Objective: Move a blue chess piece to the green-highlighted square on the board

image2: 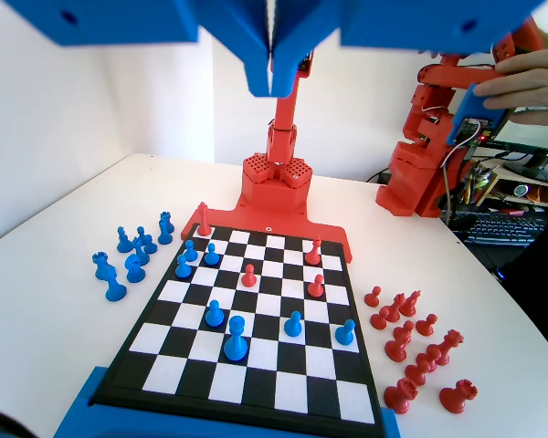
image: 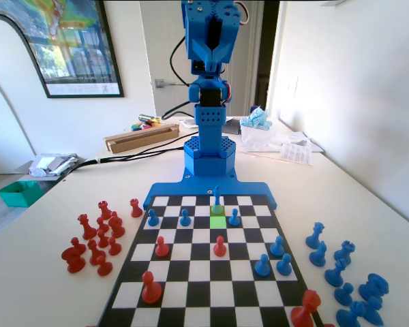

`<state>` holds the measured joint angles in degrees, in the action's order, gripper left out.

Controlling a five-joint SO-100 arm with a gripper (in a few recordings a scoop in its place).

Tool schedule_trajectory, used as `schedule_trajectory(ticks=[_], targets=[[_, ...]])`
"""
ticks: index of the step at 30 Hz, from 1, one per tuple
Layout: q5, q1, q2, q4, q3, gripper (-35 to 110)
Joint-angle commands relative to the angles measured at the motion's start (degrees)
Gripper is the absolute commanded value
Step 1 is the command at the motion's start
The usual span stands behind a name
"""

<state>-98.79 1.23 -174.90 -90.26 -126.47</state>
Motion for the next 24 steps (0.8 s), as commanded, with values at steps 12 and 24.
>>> schedule_trajectory(ticks=[12, 24], targets=[[-0.88, 0.0, -0.18, 0.26, 1.41, 2], [-1.05, -0.09, -0.18, 0.26, 1.41, 1]])
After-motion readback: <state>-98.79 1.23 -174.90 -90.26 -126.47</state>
